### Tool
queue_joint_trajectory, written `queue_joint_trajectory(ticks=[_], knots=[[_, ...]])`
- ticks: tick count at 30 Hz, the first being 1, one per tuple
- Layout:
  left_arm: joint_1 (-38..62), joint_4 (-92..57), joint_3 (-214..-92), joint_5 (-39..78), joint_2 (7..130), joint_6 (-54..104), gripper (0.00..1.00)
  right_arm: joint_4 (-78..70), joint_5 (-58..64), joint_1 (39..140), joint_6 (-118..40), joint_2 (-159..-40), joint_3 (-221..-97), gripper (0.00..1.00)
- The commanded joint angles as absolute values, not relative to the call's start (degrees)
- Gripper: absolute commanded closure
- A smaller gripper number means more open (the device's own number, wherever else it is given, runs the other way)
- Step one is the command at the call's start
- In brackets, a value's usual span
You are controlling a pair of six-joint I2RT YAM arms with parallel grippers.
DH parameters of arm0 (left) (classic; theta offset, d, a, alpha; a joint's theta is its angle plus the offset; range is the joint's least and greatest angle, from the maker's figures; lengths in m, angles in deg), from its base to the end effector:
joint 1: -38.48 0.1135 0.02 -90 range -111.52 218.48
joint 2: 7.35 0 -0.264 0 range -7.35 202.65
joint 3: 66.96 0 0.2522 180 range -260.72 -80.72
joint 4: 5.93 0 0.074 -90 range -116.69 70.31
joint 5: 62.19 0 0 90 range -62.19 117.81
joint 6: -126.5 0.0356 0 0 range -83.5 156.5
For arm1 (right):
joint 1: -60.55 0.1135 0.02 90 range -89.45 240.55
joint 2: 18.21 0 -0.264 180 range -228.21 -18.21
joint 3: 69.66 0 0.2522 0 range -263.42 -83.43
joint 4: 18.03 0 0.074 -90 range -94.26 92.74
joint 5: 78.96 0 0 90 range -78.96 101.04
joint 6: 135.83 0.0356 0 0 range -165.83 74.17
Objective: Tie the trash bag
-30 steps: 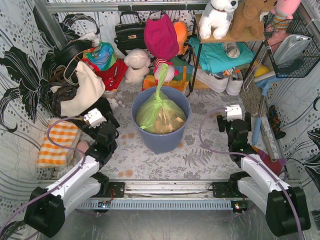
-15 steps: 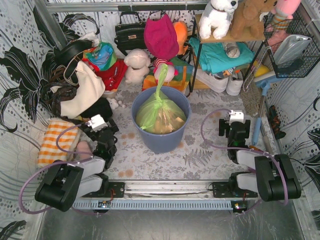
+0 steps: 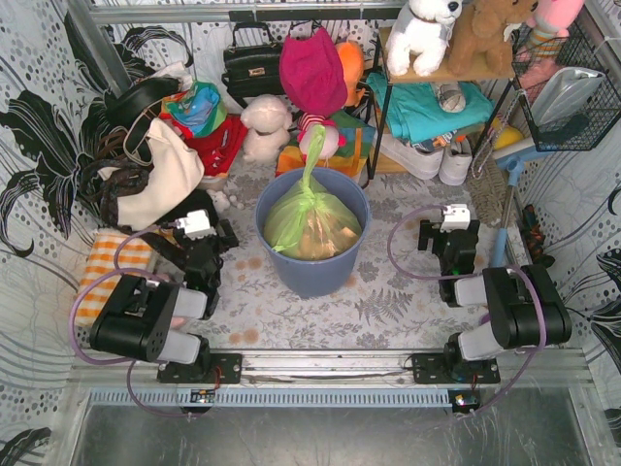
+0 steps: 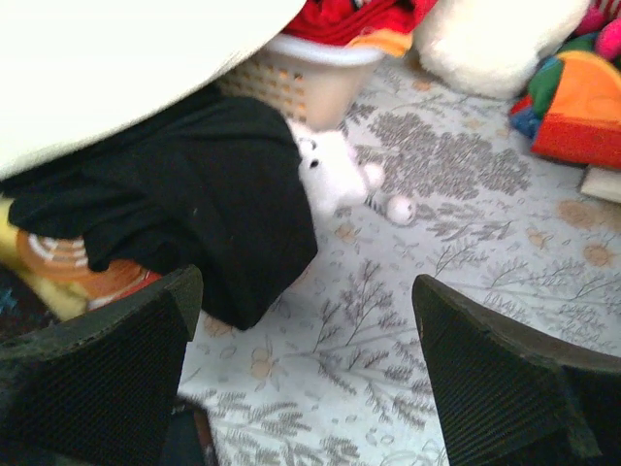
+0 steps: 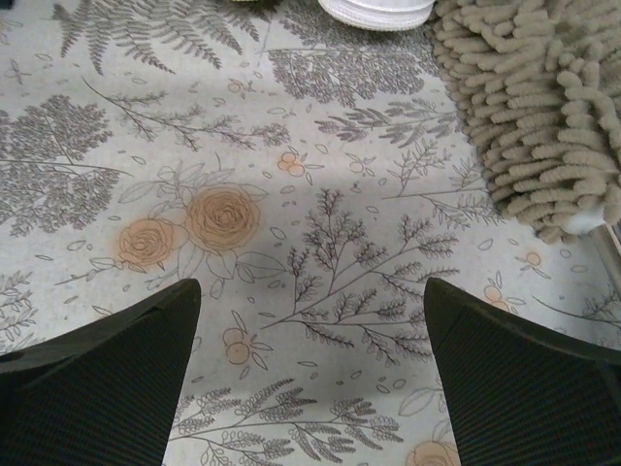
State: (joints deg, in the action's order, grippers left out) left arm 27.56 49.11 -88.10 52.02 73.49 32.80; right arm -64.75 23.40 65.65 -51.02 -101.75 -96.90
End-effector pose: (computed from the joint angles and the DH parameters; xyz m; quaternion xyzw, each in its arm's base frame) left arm 0.2103 -0.0257 0.1477 -0.0966 0.7264 0.0686 0.6769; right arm 0.2372 0.0135 0.1479 0.0011 0.7624 -0.0827 0.6418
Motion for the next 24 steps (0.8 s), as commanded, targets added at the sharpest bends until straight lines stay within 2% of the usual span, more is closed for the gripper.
queue_joint_trajectory(ticks=[1,4,7,10,13,15,24], knots=[[30.8,49.2,-92.3,42.4,74.4,33.4,0.02,-71.2,19.9,64.8,-50.8,-102.7,-96.9,0.03],[32.6,53.9,-91.3,38.0,76.9,33.2,0.02,-71.1,19.2,64.4,-50.5,-102.7,-96.9,0.03],[32.7,52.3,-91.4,37.4,76.8,33.2,0.02,-71.9,17.9,63.6,-50.0,-103.1,-96.8,0.03],[32.9,51.8,-91.5,37.3,76.6,33.0,0.02,-70.8,14.9,62.1,-48.9,-103.5,-97.3,0.03],[32.8,52.6,-91.4,38.7,76.7,32.8,0.02,-78.5,12.4,61.2,-49.0,-106.3,-94.7,0.03],[32.8,51.9,-91.9,39.9,77.0,32.3,0.02,-77.4,11.8,61.2,-49.3,-105.9,-94.9,0.03],[33.0,50.8,-92.5,40.0,77.2,31.8,0.02,-79.2,14.7,61.2,-49.2,-106.2,-94.2,0.03]])
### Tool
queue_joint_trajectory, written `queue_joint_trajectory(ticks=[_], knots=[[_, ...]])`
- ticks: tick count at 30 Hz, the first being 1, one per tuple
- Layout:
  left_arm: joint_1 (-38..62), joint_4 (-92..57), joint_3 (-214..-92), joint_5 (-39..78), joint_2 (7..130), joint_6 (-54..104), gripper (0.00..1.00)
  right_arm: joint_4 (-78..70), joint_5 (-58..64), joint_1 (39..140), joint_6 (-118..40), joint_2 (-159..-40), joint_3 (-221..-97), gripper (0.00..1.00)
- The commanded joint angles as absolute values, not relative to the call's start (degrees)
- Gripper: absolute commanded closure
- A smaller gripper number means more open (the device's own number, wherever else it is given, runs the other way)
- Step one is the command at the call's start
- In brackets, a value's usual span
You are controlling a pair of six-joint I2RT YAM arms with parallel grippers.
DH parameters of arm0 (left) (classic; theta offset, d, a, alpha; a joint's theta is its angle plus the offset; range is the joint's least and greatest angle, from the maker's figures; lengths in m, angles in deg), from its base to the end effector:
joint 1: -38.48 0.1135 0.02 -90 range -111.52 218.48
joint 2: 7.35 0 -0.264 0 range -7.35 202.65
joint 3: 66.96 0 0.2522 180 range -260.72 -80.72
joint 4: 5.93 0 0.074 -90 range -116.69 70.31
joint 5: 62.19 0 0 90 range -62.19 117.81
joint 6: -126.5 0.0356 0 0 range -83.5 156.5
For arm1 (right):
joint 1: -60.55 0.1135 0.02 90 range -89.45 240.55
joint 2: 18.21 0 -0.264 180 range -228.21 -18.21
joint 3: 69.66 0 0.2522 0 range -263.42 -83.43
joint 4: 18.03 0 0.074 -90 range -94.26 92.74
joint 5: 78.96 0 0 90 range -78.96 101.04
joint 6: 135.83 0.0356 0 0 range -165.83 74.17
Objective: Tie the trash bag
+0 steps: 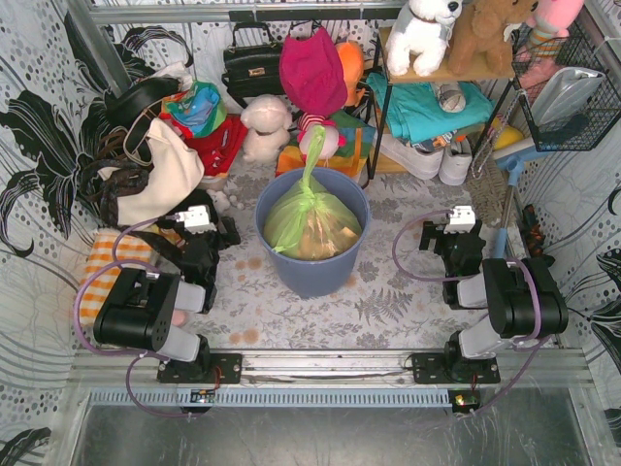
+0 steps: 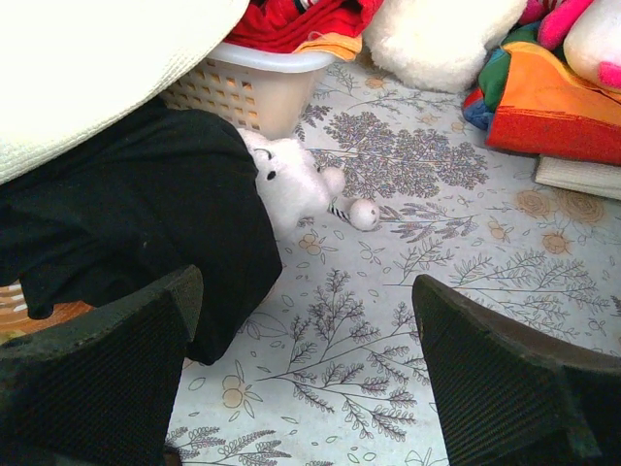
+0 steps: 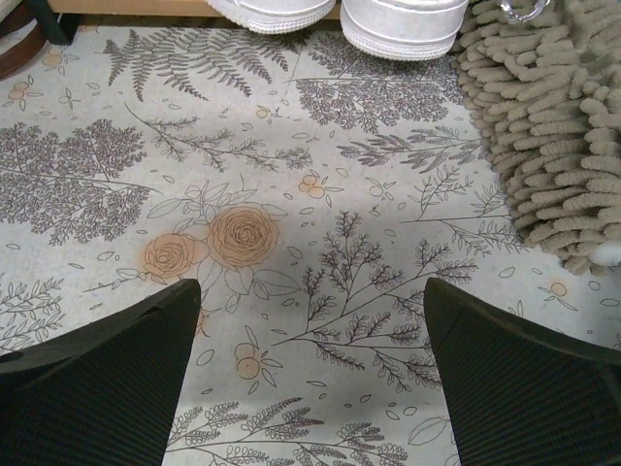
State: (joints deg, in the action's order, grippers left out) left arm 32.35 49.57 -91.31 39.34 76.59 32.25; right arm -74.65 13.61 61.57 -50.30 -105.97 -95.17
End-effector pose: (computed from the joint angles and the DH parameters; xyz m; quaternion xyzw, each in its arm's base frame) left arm 0.2278 -0.0173 0.1508 -0.0565 0.7292 0.0119 0.6818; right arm 0.2361 0.0026 0.1434 -0.0204 0.7407 -0.0368 0.6706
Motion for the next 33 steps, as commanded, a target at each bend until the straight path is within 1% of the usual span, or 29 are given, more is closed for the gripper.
queue_joint_trajectory(ticks=[1,8,11,33], knots=[[33.1,50.8,-92.5,40.0,77.1,31.8,0.02,-78.3,15.6,61.2,-48.8,-106.2,-94.7,0.03],[33.1,51.0,-92.3,40.0,77.0,31.8,0.02,-80.0,15.3,61.2,-48.7,-106.2,-93.7,0.03],[33.1,51.1,-92.3,40.1,77.0,31.8,0.02,-77.1,14.9,61.2,-48.4,-106.1,-95.0,0.03],[33.1,51.2,-92.2,40.1,77.0,31.9,0.02,-77.4,14.9,61.2,-48.4,-106.2,-95.0,0.03]])
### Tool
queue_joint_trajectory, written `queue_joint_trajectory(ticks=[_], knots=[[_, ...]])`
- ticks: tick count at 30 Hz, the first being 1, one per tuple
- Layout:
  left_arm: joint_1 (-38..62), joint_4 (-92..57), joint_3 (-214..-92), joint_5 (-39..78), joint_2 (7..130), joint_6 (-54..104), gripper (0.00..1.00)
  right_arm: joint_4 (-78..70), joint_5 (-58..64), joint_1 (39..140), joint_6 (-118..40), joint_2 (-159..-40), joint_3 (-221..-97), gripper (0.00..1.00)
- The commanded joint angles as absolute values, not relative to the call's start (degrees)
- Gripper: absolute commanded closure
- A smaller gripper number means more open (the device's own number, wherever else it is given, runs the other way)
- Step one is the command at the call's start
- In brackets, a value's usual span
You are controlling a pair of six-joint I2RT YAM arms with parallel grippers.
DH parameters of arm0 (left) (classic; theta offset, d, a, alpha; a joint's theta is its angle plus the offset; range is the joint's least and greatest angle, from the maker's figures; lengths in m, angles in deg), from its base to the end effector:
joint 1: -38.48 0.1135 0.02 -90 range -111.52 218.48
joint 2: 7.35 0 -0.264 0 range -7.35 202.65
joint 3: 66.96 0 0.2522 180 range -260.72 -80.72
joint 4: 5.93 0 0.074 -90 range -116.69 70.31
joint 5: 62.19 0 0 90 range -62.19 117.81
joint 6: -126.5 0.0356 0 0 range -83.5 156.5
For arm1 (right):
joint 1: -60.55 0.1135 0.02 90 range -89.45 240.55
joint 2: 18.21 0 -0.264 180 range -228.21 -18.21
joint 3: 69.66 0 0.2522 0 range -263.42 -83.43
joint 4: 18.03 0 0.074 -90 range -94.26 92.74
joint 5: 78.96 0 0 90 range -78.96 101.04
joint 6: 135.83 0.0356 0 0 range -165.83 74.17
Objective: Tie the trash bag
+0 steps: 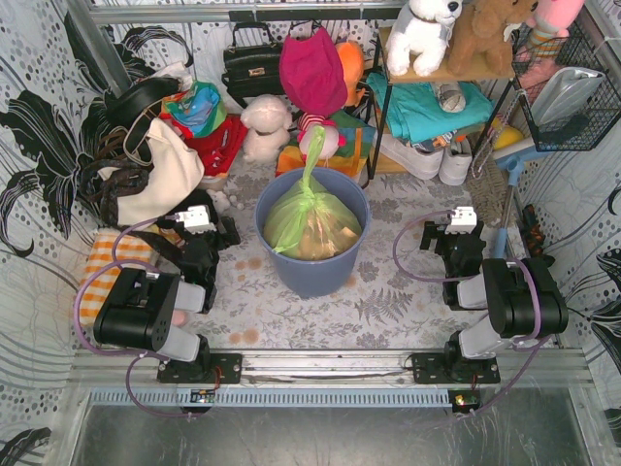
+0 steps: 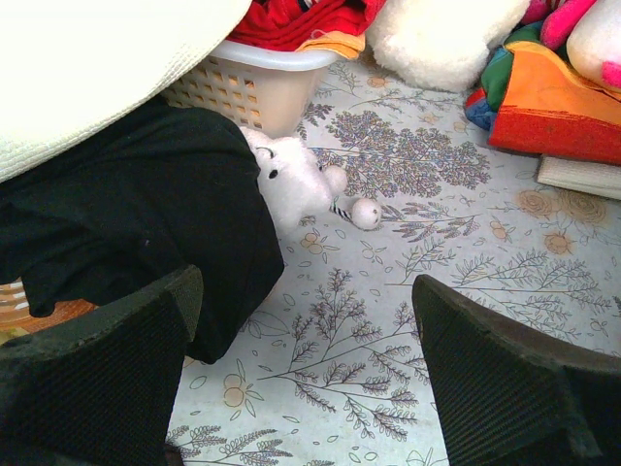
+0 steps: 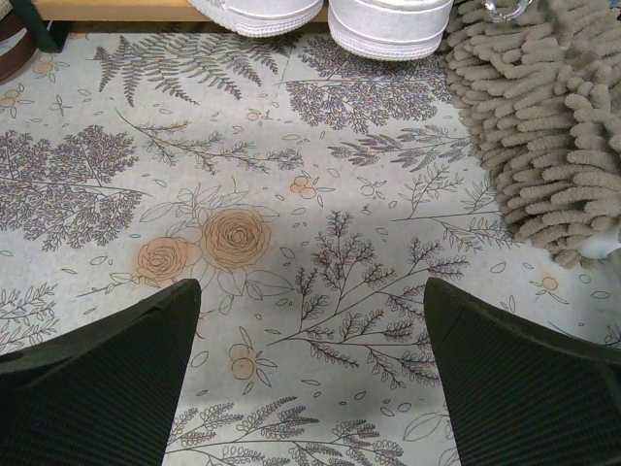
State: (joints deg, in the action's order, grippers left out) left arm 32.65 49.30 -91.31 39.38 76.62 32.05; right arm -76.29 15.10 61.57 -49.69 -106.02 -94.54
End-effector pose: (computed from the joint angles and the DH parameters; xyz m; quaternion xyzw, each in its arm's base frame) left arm 0.2279 -0.0161 0.1501 -0.0597 0.7307 0.0131 0.6800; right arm 0.2338 0.0016 0.1438 -0.0073 0.7352 -0.0428 0.6764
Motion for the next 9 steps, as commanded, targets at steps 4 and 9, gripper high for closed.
queue_joint_trajectory(ticks=[4,9], knots=[[33.1,51.1,-92.3,40.2,77.0,31.9,0.02,-77.5,14.9,61.2,-48.4,-106.2,-95.0,0.03],[33.3,50.7,-92.4,39.6,76.9,31.8,0.02,-77.3,14.8,61.2,-48.4,-106.1,-95.0,0.03]])
